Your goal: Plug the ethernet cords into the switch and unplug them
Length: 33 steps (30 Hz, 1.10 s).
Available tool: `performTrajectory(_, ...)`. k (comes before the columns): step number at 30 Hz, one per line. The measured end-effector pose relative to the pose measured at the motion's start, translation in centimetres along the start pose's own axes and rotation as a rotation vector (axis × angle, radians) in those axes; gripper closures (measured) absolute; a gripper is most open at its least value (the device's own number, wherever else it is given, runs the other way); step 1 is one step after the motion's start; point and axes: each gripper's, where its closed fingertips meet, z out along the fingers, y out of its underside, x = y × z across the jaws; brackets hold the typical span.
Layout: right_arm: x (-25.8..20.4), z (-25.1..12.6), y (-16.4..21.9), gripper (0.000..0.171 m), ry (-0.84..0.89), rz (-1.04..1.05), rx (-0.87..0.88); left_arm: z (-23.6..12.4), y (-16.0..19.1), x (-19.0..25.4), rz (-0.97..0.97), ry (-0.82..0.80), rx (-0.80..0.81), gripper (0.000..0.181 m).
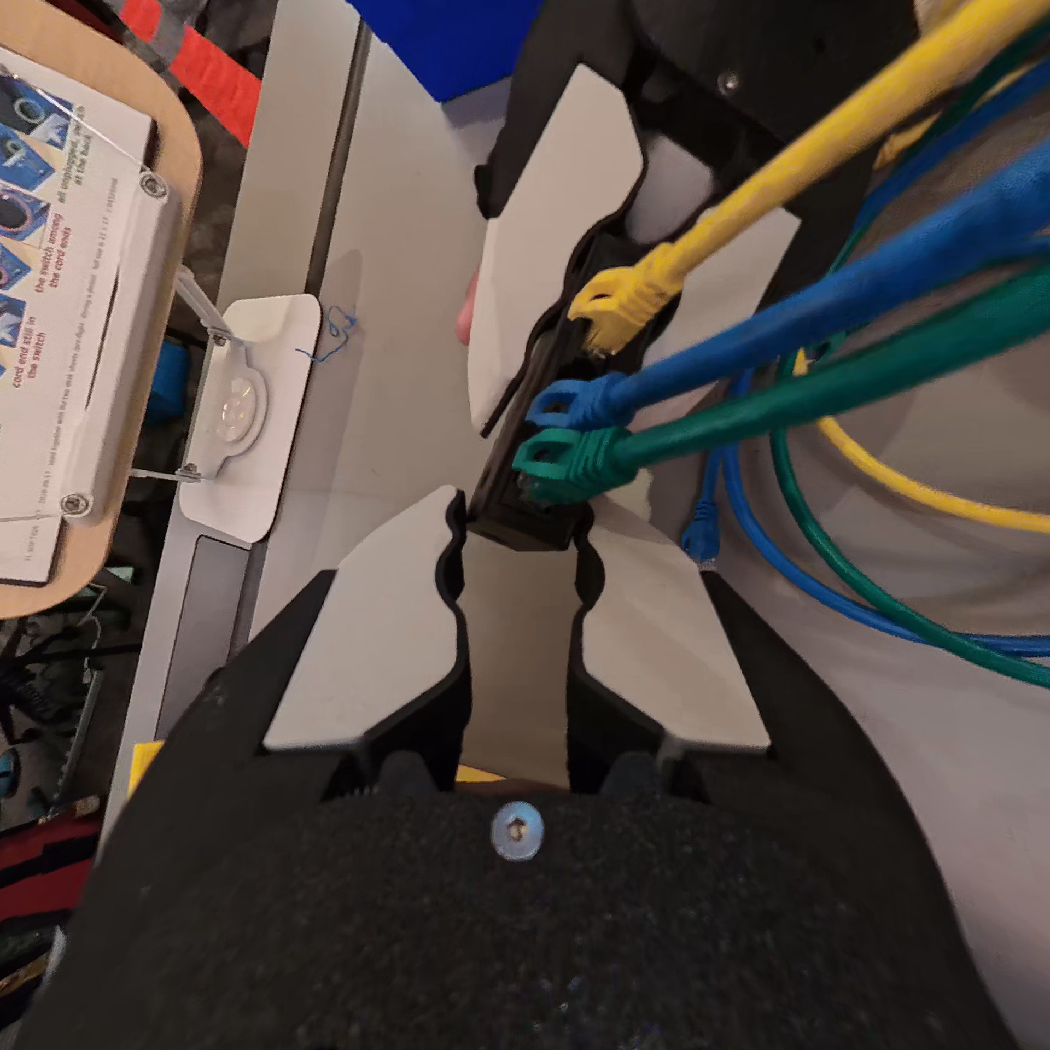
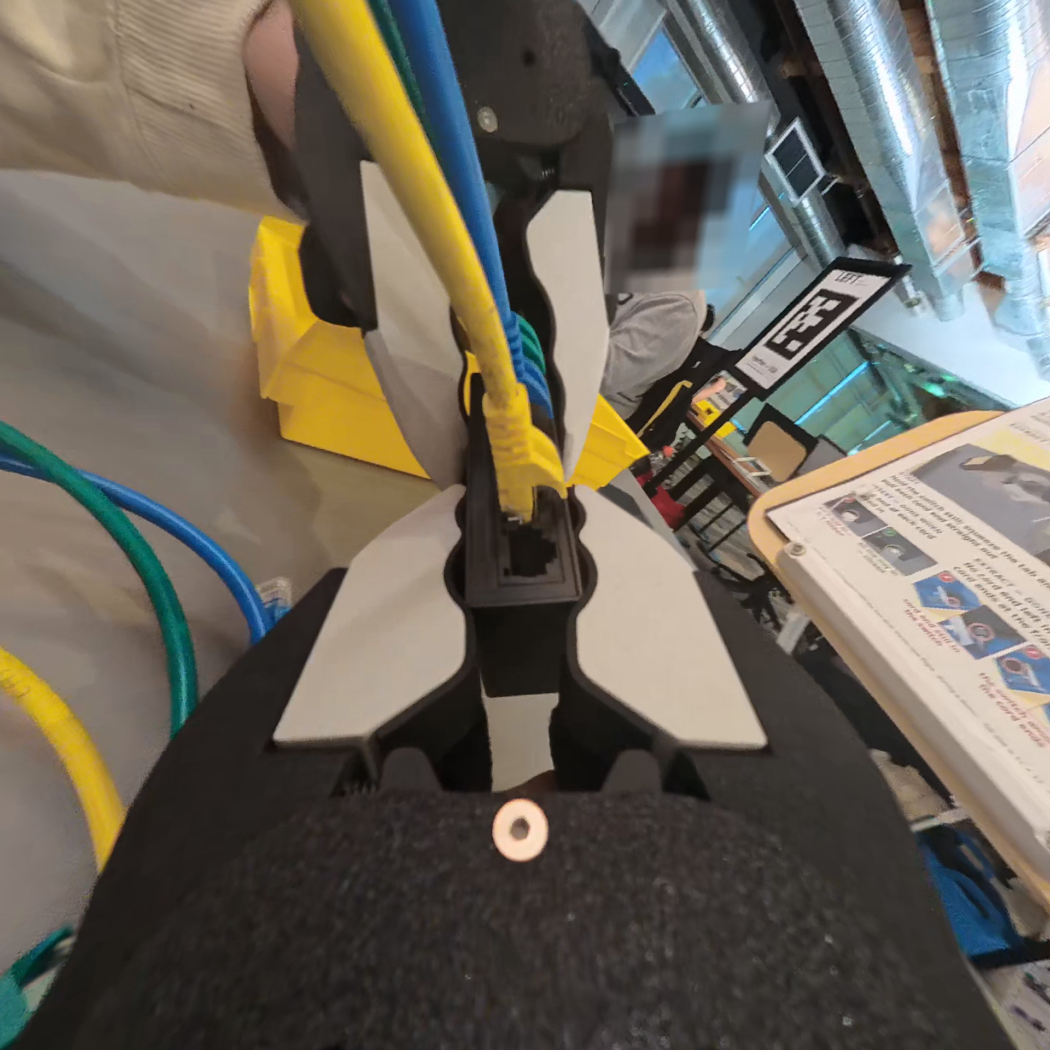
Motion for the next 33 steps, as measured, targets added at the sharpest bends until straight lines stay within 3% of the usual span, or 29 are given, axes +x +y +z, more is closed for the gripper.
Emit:
performTrajectory(2,0.2,0.0,0.1,0.14,0.039,-0.052,-0.009,-0.3,-0.1,-0.1,-0.058,-0.002,0.002,0.141)
performTrajectory(7,2.1,-0.4,2.3,0.141,0.221,-0.31,-0.132,-1.9,1.7,-1.9,-0.327,-0.052,-0.046,0.158)
performTrajectory(11,3.3,-0.6,3.3,0.141,0.312,-0.417,-0.19,-2.8,-0.7,-0.7,-0.654,0.118,0.129,0.158)
performTrajectory(17,3.5,-0.7,3.9,0.141,0.343,-0.482,-0.236,-1.5,-0.5,-0.5,-0.618,0.065,0.097,0.17)
performTrajectory(22,3.5,-0.4,4.7,0.141,0.34,-0.498,-0.281,-1.9,-0.7,-0.6,-0.591,0.052,0.079,0.156)
performTrajectory(33,3.4,-0.4,3.9,0.141,0.39,-0.591,-0.293,-0.7,0.2,-0.2,-0.595,0.03,0.037,0.161)
